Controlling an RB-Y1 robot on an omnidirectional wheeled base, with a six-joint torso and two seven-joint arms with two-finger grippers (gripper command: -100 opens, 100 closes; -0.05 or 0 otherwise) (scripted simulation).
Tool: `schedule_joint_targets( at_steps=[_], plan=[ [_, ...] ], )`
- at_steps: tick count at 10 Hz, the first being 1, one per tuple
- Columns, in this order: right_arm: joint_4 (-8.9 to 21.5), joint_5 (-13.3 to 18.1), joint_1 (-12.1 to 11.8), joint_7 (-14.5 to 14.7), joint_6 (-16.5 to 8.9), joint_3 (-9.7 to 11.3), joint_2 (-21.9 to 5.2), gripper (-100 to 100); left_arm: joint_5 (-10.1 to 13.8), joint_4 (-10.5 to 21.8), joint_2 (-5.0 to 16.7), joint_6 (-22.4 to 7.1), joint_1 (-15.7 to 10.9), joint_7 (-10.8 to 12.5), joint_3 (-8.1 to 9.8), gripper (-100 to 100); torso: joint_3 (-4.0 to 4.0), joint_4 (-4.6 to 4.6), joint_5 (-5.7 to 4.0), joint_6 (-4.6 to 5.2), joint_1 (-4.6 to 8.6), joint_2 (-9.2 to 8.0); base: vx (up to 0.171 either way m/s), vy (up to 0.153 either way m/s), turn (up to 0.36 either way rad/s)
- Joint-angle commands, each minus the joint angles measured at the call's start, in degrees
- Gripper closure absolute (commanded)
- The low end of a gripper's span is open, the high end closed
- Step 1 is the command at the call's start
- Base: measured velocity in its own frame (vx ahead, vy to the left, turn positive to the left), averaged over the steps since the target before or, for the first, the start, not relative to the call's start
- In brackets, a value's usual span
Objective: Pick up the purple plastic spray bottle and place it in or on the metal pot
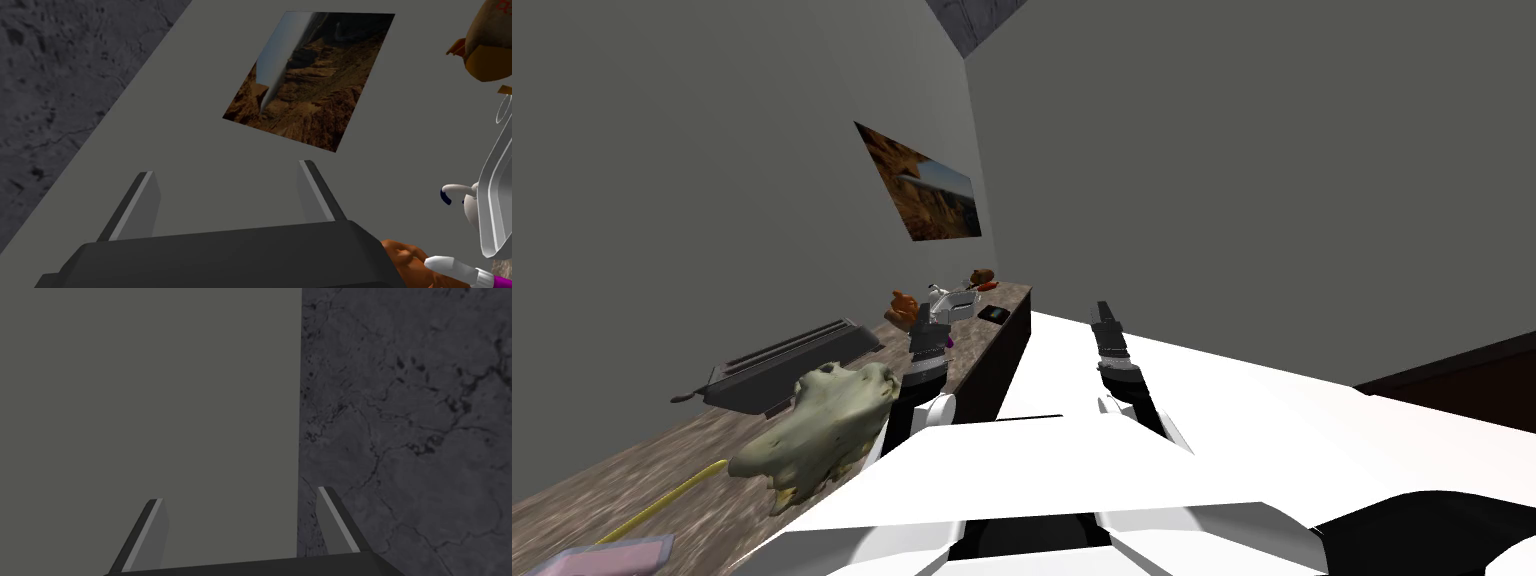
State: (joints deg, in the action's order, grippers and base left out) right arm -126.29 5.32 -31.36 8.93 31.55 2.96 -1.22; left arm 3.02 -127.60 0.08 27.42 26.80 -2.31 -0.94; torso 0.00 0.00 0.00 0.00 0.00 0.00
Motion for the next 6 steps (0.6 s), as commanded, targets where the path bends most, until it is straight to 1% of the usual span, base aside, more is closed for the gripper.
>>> schedule_joint_targets(
  at_steps=[1, 2, 4, 5, 6],
  plan=[
    [0.00, 0.00, 0.00, 0.00, 0.00, 0.00, 0.00, 0, 1.20, 0.04, 1.91, 0.39, -0.21, -0.23, -0.14, -100, 0.00, 0.00, 0.00, 0.00, 0.00, 0.00, 0.011, -0.011, 0.033],
    [0.00, 0.00, 0.00, 0.00, 0.00, 0.00, 0.00, 0, 2.40, 0.08, 3.21, 0.78, -0.41, -0.47, -0.28, -100, 0.02, 0.01, 0.00, 0.00, 0.02, 0.03, 0.029, -0.021, 0.057],
    [0.00, 0.00, -0.01, 0.00, 0.00, 0.00, 0.00, 0, 5.83, 0.20, 5.53, 1.94, -0.99, -1.16, -0.68, -100, 0.08, 0.03, -0.02, -0.01, 0.12, 0.13, 0.040, -0.040, 0.071],
    [0.00, 0.00, -0.01, 0.00, 0.00, 0.00, 0.00, 0, 7.58, 0.28, 6.42, 2.68, -1.37, -1.60, -0.94, -100, 0.09, 0.03, -0.03, -0.01, 0.14, 0.16, 0.051, -0.041, 0.098],
    [0.00, 0.00, -0.01, 0.00, 0.00, 0.00, 0.00, 0, 8.10, 0.28, 6.42, 2.68, -1.37, -1.60, -0.94, -100, 0.11, 0.04, -0.03, -0.01, 0.15, 0.19, 0.036, -0.034, 0.031]
  ],
)
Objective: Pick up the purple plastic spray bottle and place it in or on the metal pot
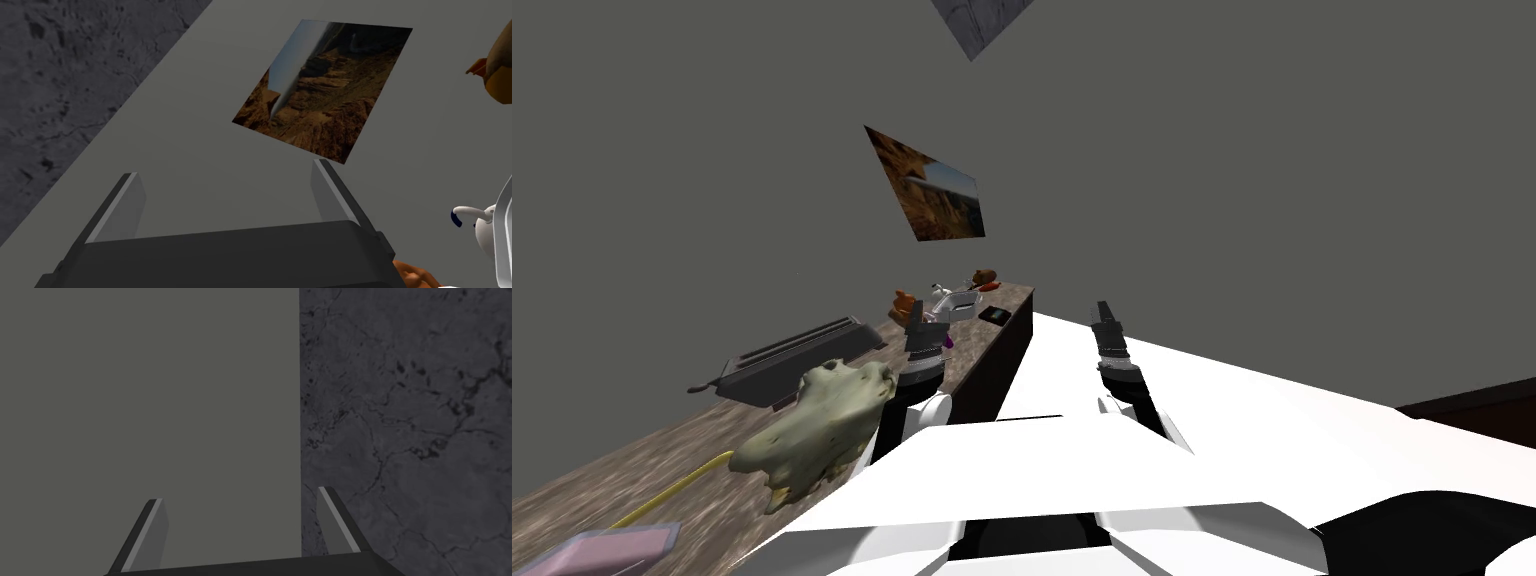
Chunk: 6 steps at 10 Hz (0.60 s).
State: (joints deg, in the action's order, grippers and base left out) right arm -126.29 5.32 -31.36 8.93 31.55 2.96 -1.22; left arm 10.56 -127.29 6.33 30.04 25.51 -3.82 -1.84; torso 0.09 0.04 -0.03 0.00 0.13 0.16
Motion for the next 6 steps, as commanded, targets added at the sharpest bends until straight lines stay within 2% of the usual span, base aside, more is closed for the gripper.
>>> schedule_joint_targets(
  at_steps=[1, 6],
  plan=[
    [0.00, 0.00, 0.00, 0.00, 0.00, 0.00, 0.00, 0, 2.86, 0.06, 0.87, 0.89, -0.51, -0.59, -0.33, -100, 0.00, 0.00, 0.00, 0.00, 0.00, 0.00, 0.038, -0.036, 0.062],
    [0.00, 0.00, 0.00, 0.00, 0.00, 0.00, 0.00, 0, 10.87, 0.40, 2.11, 3.88, -2.08, -2.37, -1.40, -100, 0.00, 0.00, 0.00, 0.00, -0.01, 0.00, 0.047, -0.041, 0.078]
  ],
)
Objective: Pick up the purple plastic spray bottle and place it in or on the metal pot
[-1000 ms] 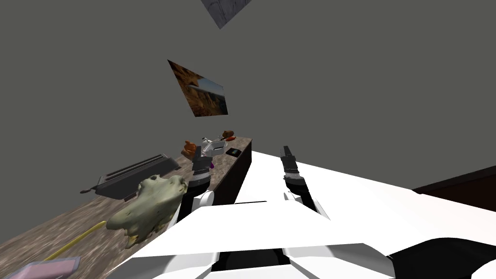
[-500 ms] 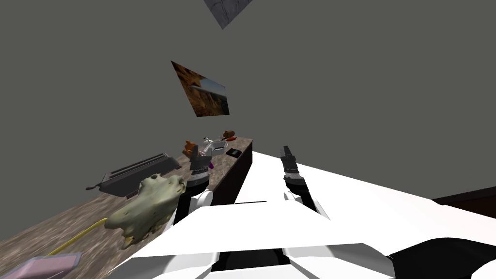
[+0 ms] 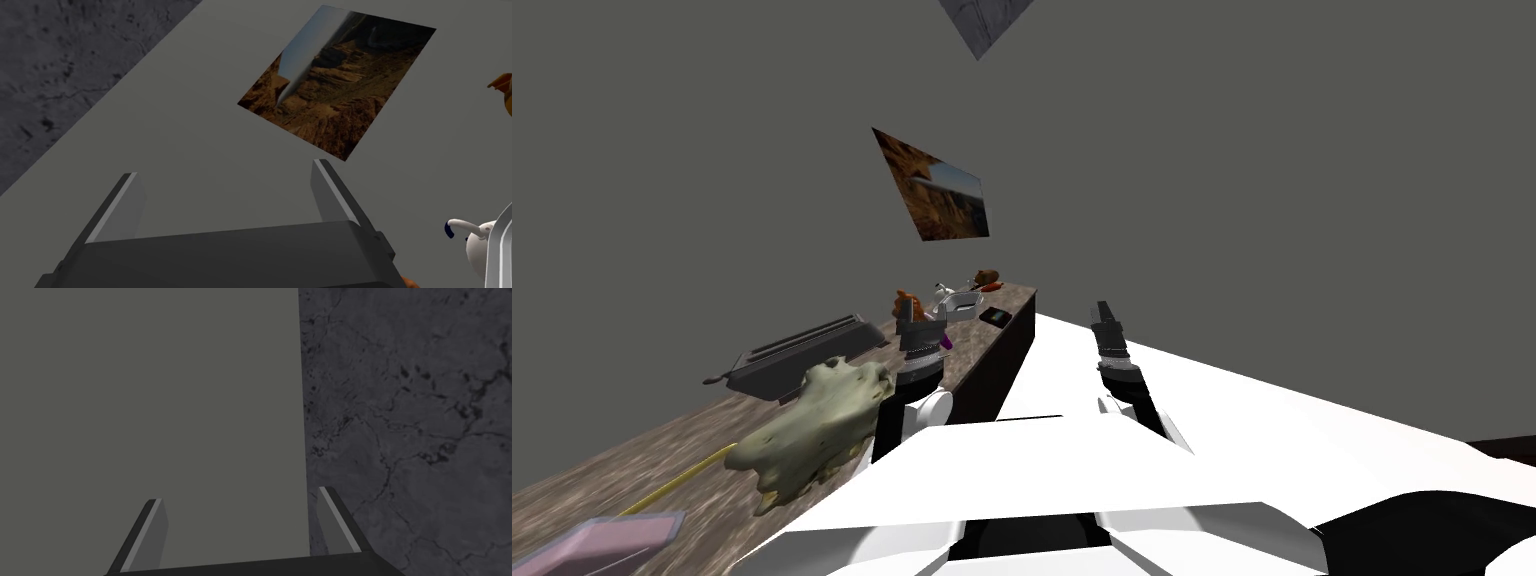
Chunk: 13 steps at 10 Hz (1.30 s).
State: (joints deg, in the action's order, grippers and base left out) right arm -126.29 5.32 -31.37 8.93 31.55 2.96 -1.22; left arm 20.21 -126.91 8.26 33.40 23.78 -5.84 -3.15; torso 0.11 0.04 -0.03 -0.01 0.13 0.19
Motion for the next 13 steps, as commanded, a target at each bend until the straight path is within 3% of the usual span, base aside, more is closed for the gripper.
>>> schedule_joint_targets(
  at_steps=[1, 13],
  plan=[
    [0.00, 0.00, 0.00, 0.00, 0.00, 0.00, 0.00, 0, 2.44, 0.03, 0.17, 0.52, -0.35, -0.34, -0.09, -100, 0.00, 0.00, 0.00, 0.00, 0.00, 0.00, 0.038, -0.039, 0.042],
    [0.00, 0.00, 0.01, 0.00, 0.00, 0.00, 0.00, 0, 22.63, 1.20, 0.61, 7.77, -4.25, -4.77, -2.36, -100, -0.02, 0.00, 0.00, 0.02, -0.03, -0.04, 0.039, -0.043, 0.072]
  ],
)
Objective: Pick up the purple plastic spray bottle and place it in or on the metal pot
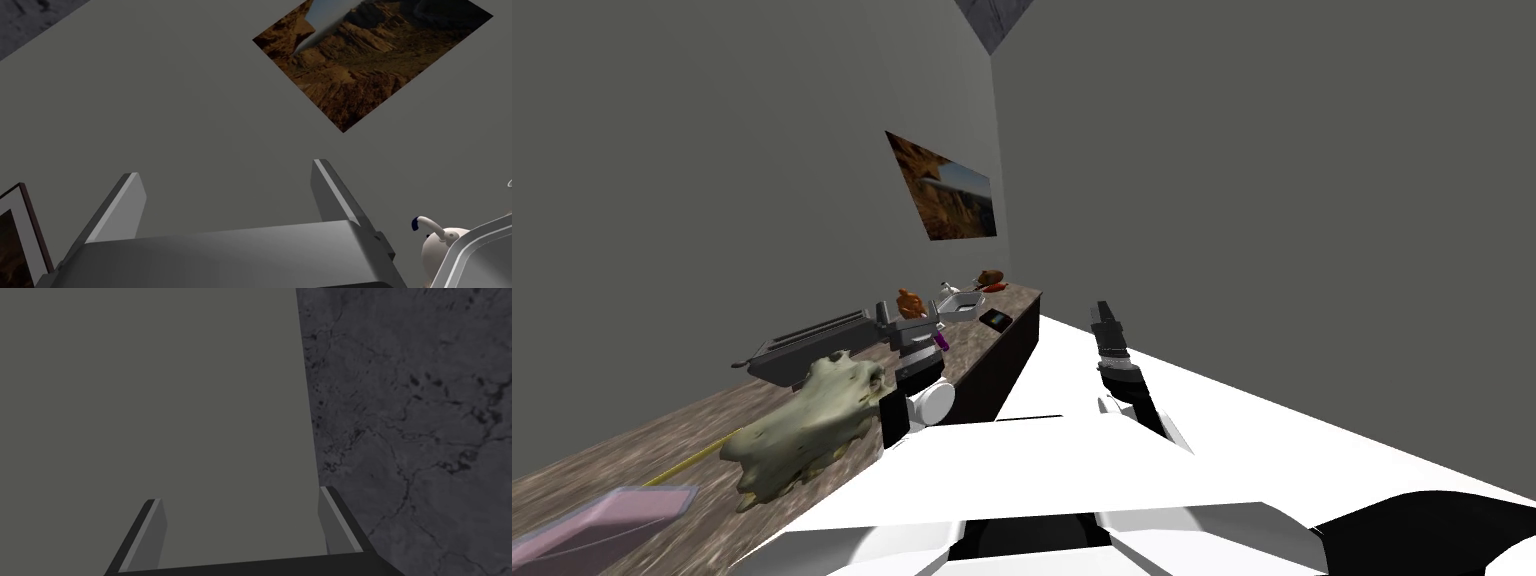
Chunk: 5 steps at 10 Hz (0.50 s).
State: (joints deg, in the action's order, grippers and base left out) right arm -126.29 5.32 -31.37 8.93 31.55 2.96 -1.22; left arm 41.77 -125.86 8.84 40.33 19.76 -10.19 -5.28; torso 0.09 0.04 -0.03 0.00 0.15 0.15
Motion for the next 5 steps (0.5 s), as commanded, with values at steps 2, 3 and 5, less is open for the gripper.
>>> schedule_joint_targets(
  at_steps=[2, 3, 5],
  plan=[
    [0.00, 0.00, 0.01, 0.00, 0.00, 0.00, 0.00, 0, 3.59, 0.15, 0.03, 0.83, -0.23, -0.41, -0.23, -100, 0.00, 0.00, 0.00, 0.02, -0.01, 0.00, 0.026, -0.035, 0.015],
    [0.00, 0.00, 0.01, 0.00, 0.00, 0.00, 0.00, 0, 5.81, 0.47, 0.04, 2.09, -0.91, -1.20, -0.50, -100, -0.02, -0.01, 0.01, 0.02, -0.08, -0.05, 0.023, -0.038, 0.110],
    [0.00, 0.00, 0.01, 0.00, 0.00, 0.00, 0.00, 0, 9.23, 0.83, 0.06, 3.32, -1.58, -1.99, -0.73, -100, -0.01, 0.00, 0.01, 0.02, -0.05, -0.02, 0.035, -0.034, 0.071]
  ],
)
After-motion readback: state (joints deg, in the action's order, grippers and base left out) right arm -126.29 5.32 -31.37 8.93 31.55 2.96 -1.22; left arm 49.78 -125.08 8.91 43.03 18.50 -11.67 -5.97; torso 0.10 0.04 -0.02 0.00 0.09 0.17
